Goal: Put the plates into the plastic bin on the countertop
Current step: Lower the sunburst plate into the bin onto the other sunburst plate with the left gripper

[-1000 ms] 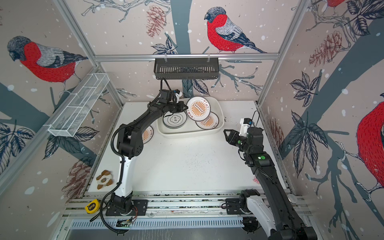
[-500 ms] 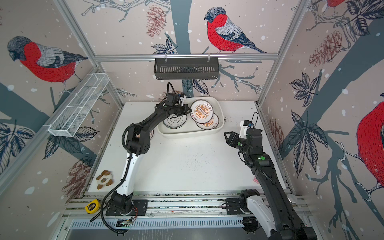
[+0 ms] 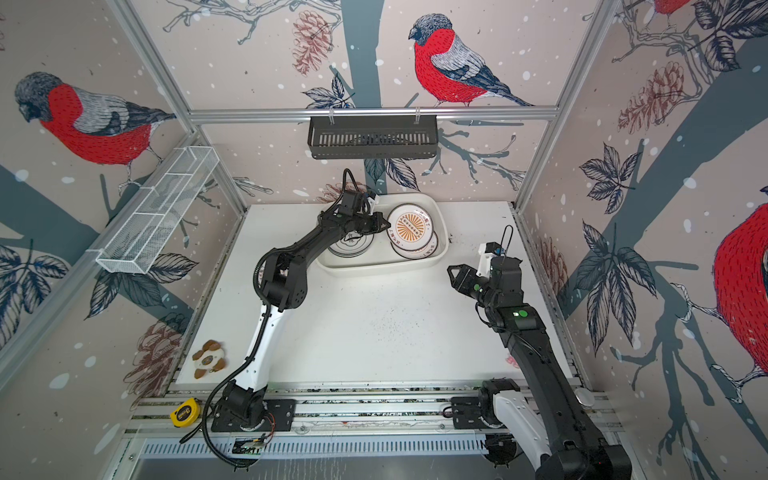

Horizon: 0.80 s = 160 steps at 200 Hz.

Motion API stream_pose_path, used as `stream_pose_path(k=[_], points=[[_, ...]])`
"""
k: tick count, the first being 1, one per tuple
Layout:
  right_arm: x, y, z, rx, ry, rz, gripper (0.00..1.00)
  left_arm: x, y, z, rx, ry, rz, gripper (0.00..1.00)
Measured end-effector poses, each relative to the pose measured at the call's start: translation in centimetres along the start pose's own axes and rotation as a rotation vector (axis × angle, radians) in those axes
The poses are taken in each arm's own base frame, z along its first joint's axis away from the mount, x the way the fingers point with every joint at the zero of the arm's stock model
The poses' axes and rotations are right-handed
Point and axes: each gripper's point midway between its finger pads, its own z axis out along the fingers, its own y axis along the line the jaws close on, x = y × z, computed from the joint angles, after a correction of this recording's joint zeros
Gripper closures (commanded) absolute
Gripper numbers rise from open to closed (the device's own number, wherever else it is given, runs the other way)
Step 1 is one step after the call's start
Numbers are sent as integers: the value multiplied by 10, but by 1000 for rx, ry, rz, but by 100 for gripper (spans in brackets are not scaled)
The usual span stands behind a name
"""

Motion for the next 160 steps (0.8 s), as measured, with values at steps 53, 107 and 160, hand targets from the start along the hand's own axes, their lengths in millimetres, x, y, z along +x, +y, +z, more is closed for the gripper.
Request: stream_pose_path(k=[53,107,160], points=[[4,-5,6,10,15,8,51,7,-1,8,12,16,-13,98],[7,-9,10,17,27,16,51,9,2,12,13,19,-22,95],[7,-10,12,15,25,15,51,9,4,16,21,15,-20,92]])
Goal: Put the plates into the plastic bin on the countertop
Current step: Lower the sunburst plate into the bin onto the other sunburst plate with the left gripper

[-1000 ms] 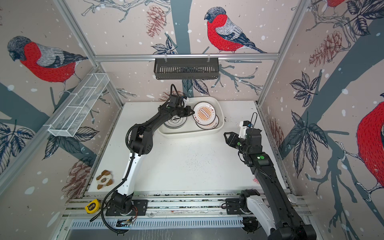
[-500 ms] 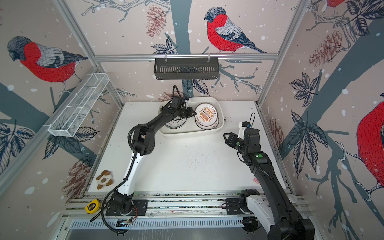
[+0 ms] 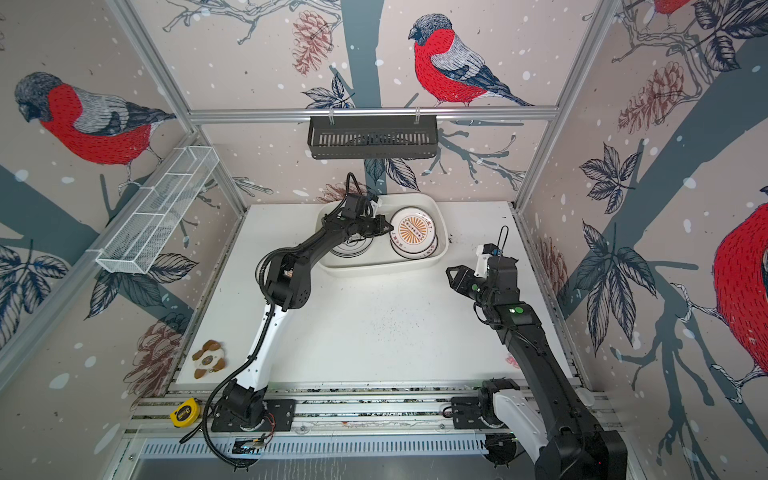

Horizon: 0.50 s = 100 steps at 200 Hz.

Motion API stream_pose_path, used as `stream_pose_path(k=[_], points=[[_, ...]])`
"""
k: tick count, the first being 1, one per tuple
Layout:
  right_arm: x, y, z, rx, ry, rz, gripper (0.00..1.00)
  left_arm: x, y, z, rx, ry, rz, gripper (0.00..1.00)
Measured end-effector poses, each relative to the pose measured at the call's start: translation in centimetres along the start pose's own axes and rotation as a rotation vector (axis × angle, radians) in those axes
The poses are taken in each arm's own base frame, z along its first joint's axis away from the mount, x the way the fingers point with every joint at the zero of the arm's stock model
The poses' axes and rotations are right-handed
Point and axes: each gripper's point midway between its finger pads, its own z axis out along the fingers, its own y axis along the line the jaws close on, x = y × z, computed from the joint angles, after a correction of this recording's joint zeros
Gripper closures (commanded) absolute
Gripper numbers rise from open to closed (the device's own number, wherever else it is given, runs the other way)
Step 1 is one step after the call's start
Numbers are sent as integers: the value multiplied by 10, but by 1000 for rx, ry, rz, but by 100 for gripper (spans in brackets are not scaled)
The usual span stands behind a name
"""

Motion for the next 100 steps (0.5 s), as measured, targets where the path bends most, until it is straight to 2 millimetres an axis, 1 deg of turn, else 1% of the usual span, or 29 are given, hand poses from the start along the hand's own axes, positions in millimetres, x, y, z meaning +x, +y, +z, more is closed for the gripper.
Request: stream_pose_path(k=[66,100], points=[[3,-3,4,3,9,4,51,2,-8,3,24,7,-4,88],[3,-4,5,0,6,2,51,2,-9,3,31,5,-1,86]])
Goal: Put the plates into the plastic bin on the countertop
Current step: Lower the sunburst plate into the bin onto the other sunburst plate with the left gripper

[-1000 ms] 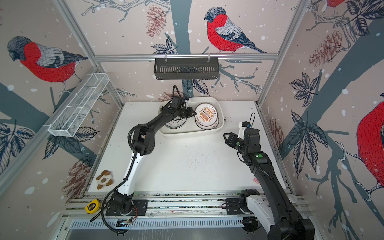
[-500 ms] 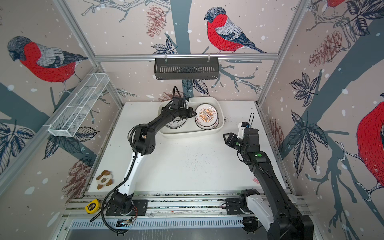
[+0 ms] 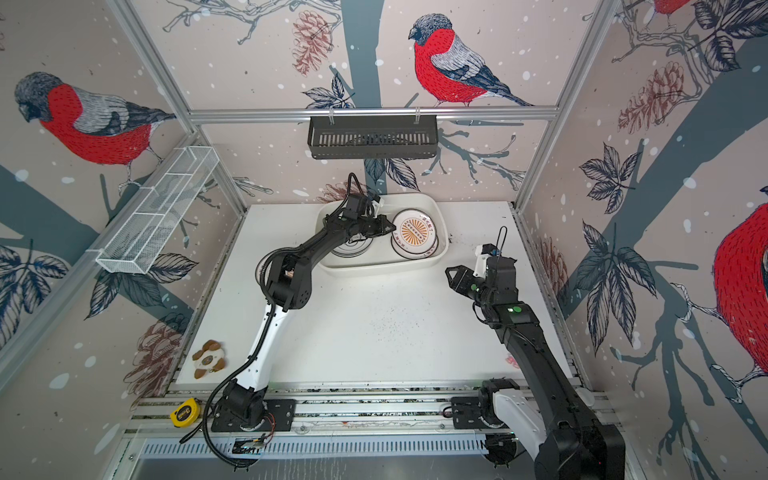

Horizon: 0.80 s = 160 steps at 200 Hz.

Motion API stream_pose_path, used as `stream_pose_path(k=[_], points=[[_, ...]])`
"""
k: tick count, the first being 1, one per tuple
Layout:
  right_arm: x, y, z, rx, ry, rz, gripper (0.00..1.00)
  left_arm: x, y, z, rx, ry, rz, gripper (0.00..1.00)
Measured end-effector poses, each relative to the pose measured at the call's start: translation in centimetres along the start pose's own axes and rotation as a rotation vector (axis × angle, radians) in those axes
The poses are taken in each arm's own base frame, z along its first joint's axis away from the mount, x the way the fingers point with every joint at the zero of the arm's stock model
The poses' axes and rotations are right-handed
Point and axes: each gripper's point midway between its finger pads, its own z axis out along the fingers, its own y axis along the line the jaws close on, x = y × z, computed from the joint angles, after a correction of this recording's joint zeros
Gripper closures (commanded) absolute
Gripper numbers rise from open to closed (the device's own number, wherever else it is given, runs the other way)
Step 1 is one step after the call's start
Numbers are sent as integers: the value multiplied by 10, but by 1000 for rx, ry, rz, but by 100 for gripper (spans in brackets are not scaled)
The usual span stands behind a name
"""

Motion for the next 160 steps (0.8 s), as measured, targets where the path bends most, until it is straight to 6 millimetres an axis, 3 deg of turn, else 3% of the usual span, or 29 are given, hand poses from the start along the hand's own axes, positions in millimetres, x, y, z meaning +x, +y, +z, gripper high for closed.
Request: stream_pose_path(k=[116,160], points=[[2,-1,2,0,7,3,51,10,7,3,-8,20,-18,79],[2,-1,2,-1,6,5,51,13,8,3,-12,27,-23,70]])
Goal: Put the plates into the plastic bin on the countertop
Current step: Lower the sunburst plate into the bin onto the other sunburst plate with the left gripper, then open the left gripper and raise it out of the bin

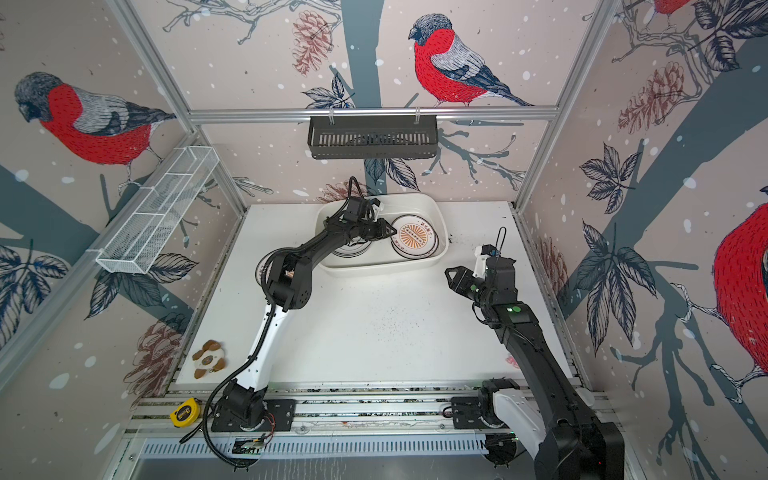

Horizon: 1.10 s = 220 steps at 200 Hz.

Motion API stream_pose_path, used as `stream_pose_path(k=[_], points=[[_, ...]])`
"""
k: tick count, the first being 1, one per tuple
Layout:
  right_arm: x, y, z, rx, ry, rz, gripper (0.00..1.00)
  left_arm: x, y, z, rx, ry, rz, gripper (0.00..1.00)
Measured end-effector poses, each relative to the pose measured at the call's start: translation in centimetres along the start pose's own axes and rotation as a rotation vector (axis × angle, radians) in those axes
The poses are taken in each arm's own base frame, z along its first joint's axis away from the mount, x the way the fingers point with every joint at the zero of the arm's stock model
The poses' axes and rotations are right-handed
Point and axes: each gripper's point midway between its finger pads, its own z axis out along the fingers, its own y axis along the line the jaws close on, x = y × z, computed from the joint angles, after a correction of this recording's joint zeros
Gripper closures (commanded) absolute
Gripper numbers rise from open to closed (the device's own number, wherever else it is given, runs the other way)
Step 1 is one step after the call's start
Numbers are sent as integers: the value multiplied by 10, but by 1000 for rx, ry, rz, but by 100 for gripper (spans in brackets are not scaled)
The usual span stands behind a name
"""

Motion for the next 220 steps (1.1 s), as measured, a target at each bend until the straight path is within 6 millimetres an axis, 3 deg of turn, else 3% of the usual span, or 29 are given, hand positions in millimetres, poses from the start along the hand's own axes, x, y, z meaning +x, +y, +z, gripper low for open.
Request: stream_pose_path(k=[61,143,220], points=[[0,1,0,-5,-3,-2,51,2,-1,-1,-1,5,1,68],[-1,2,-2,-12,-12,-6,51,10,-5,3,0,20,19,54],[1,2,-2,-17,-10,-7,51,11,-7,2,-22,22,34,47]])
